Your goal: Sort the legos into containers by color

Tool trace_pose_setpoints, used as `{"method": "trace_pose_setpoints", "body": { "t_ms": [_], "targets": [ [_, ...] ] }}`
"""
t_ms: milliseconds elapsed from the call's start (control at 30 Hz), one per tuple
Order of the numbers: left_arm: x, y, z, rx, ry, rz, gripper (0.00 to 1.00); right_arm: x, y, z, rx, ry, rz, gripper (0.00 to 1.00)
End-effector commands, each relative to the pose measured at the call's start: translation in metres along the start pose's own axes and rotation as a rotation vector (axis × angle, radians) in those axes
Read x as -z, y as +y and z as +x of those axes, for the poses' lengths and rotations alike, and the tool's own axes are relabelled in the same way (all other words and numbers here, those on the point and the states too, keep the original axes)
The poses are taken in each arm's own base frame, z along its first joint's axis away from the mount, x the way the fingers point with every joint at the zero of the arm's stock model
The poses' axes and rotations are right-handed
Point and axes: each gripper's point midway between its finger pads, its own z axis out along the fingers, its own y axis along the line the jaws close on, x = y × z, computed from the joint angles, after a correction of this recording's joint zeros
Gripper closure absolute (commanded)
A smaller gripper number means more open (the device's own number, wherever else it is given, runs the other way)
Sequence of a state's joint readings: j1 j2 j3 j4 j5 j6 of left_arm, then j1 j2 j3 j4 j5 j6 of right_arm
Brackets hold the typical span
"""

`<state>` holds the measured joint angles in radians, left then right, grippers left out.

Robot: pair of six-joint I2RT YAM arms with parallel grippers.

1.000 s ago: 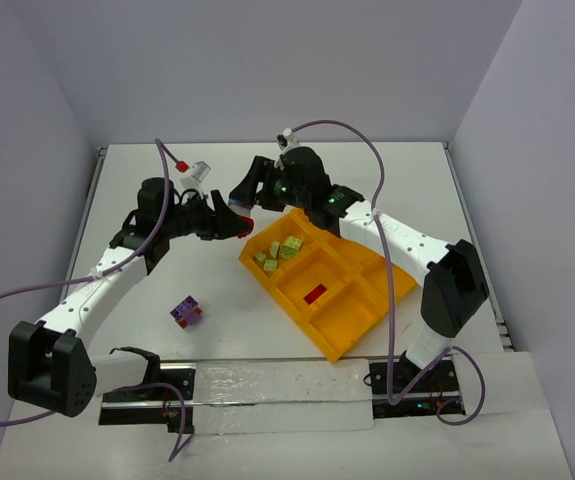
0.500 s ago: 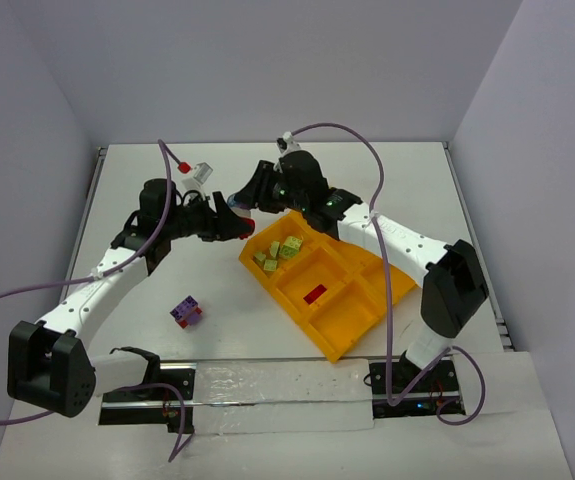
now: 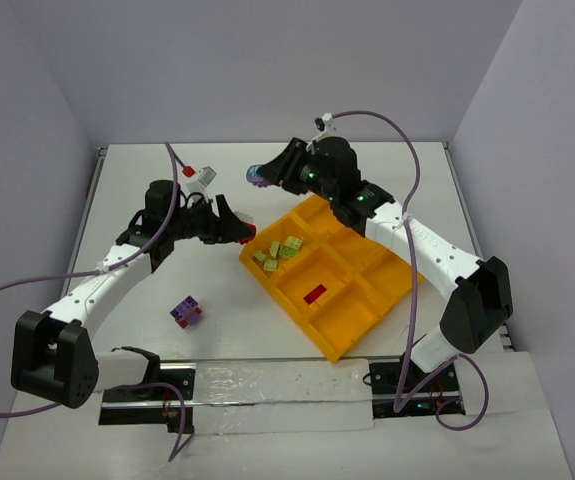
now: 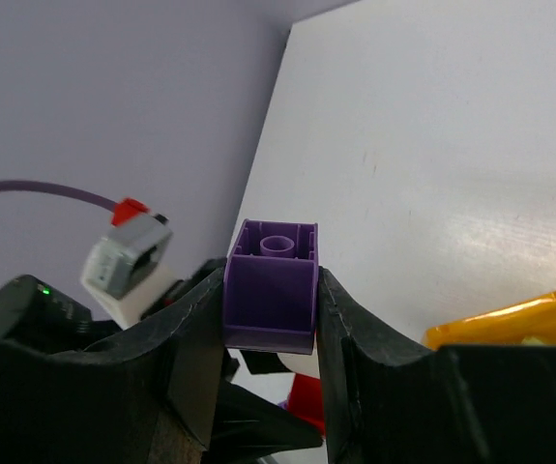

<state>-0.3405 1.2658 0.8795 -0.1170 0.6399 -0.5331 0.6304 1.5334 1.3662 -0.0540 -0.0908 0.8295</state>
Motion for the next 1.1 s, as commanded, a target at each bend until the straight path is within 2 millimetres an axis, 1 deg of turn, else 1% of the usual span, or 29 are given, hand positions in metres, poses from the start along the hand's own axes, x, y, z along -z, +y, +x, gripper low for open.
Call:
{"method": "trace_pose_setpoints", "body": {
  "t_ms": [0, 33, 133, 167, 200, 233, 267, 300, 367, 467, 533, 567, 633, 700, 833, 900, 1067],
  "targets": [
    [0.001, -0.011, -0.019, -0.046, -0.020, 0.021, 1.00, 0.015, 0.015, -0.034, -0.005, -0.060, -0.037, 1.00],
    [0.000, -0.010, -0.019, -0.042, -0.015, 0.016, 1.00, 0.016, 0.012, -0.034, -0.006, -0.058, -0.030, 1.00],
    [0.003, -0.008, -0.018, -0.021, -0.005, -0.015, 1.00, 0.033, -0.020, -0.040, 0.029, -0.063, 0.049, 1.00],
    [0.004, -0.008, -0.018, -0.014, -0.003, -0.019, 1.00, 0.037, -0.026, -0.041, 0.043, -0.067, 0.063, 1.00],
    [0.004, -0.007, -0.017, -0.011, -0.005, -0.025, 1.00, 0.046, -0.039, -0.038, 0.058, -0.064, 0.108, 1.00],
    [0.004, -0.006, -0.016, -0.008, -0.003, -0.028, 1.00, 0.049, -0.049, -0.038, 0.057, -0.065, 0.145, 1.00],
    [0.004, -0.005, -0.016, 0.002, -0.001, -0.035, 1.00, 0.056, -0.064, -0.035, 0.058, -0.058, 0.201, 1.00],
    [0.003, -0.004, -0.016, 0.008, 0.003, -0.039, 1.00, 0.065, -0.076, -0.029, 0.058, -0.040, 0.248, 1.00],
    [0.003, -0.001, -0.015, 0.016, 0.010, -0.056, 1.00, 0.075, -0.087, -0.022, 0.061, -0.026, 0.294, 1.00],
    [0.002, 0.015, -0.016, 0.018, 0.025, -0.145, 1.00, 0.091, -0.107, -0.014, 0.061, -0.004, 0.387, 1.00],
    [0.004, 0.027, -0.016, 0.013, 0.038, -0.213, 1.00, 0.101, -0.115, -0.011, 0.056, 0.001, 0.434, 1.00],
    [0.005, 0.028, -0.018, 0.010, 0.037, -0.229, 1.00, 0.104, -0.123, -0.005, 0.048, 0.017, 0.462, 1.00],
    [0.007, 0.033, -0.018, 0.008, 0.046, -0.265, 1.00, 0.110, -0.133, 0.000, 0.035, 0.023, 0.507, 1.00],
    [0.009, 0.038, -0.018, 0.004, 0.055, -0.302, 1.00, 0.117, -0.147, 0.005, 0.013, 0.034, 0.568, 1.00],
    [0.010, 0.037, -0.020, 0.014, 0.067, -0.312, 1.00, 0.130, -0.171, 0.010, -0.007, 0.039, 0.683, 1.00],
    [0.009, 0.034, -0.021, 0.024, 0.069, -0.298, 1.00, 0.140, -0.186, 0.012, 0.000, 0.045, 0.758, 1.00],
    [0.007, 0.036, -0.018, 0.047, 0.064, -0.295, 1.00, 0.160, -0.208, 0.017, 0.003, 0.048, 0.831, 1.00]
  ]
}}
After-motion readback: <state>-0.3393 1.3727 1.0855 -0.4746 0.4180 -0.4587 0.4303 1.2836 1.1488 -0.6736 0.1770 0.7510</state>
